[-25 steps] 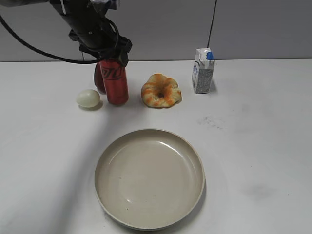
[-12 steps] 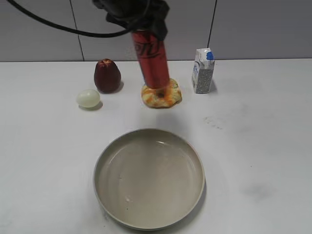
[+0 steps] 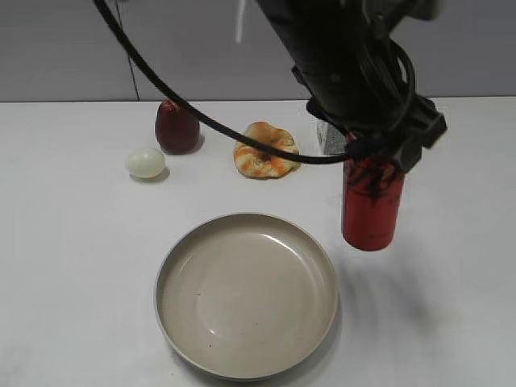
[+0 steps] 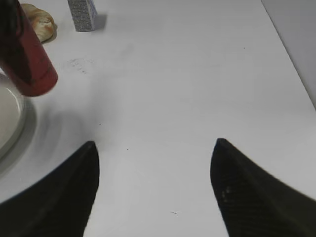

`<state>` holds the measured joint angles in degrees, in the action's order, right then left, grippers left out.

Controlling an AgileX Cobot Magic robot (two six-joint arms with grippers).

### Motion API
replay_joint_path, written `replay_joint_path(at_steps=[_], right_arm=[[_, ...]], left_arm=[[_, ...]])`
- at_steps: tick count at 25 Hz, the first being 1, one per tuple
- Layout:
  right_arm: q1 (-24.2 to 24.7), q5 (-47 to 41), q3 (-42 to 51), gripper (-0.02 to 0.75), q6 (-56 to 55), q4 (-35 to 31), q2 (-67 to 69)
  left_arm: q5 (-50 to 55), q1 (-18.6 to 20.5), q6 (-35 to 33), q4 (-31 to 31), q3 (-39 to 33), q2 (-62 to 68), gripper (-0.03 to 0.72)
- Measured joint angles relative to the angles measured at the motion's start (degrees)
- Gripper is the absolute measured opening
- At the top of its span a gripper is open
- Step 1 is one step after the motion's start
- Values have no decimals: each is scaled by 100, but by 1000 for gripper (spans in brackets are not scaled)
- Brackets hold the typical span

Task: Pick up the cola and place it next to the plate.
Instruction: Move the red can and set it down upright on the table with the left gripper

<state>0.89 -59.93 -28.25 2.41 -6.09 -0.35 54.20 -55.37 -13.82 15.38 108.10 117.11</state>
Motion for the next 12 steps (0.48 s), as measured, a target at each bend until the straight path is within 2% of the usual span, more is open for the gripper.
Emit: replay_joint_path(at_steps=[4, 12], right_arm=[[0, 0, 0, 535, 0, 0, 0], [0, 0, 0, 535, 0, 0, 0]], left_arm=[[-111, -176, 0, -63, 0, 262, 501], [-342, -188, 0, -273, 0, 866, 500]])
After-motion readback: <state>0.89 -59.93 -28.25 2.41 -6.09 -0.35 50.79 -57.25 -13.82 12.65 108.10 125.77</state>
